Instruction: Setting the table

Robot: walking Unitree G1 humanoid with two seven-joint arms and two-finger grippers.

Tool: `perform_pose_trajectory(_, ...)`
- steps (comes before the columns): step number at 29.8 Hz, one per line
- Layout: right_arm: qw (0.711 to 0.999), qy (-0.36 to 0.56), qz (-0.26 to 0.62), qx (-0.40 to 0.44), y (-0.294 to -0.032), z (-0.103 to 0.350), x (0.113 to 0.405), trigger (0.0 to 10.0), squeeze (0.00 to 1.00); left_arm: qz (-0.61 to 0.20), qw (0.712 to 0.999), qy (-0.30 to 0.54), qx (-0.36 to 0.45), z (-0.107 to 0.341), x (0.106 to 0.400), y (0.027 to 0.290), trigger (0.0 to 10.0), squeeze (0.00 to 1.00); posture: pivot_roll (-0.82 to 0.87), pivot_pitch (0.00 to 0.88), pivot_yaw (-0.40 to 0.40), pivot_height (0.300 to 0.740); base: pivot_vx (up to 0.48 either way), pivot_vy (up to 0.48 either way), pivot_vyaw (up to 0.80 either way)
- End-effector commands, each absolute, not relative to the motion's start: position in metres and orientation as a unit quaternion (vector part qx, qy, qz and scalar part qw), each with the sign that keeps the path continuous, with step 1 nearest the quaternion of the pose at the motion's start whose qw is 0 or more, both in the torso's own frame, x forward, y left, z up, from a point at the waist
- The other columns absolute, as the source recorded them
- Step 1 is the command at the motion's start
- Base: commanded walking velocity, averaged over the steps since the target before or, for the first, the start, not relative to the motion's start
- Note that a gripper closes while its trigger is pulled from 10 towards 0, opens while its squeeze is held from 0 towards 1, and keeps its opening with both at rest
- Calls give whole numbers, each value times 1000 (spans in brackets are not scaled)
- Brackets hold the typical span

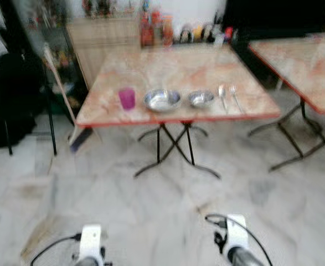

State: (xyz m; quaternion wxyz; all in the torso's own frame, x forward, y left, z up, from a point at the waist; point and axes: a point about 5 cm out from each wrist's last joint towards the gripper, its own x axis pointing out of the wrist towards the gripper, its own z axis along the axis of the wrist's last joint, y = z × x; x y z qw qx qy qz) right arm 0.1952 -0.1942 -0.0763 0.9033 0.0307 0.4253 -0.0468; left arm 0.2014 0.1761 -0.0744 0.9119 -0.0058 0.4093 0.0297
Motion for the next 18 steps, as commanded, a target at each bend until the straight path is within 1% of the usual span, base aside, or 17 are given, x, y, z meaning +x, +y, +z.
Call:
perform_pose_trajectory(1,912,407,-31,33,-183,-71,208,10000,0,46,911,409,4,-72,203,190,10000,0,38,0,10,740,300,0,0)
perform_pose_trajectory(10,914,404,-30,32,-182,-70,208,10000,0,45,911,411,7,-73,202,190,10000,0,31,0,13,740,296,0,0)
perform_pose_trajectory(14,914,404,-19,8,-184,-70,208,10000,0,43,910,413,9,-73,201,189,10000,0,28,0,13,740,289,0,0)
perform_pose_trajectory(18,916,402,-19,10,-185,-70,207,10000,0,42,909,414,10,-74,201,189,10000,0,24,0,14,740,288,0,800)
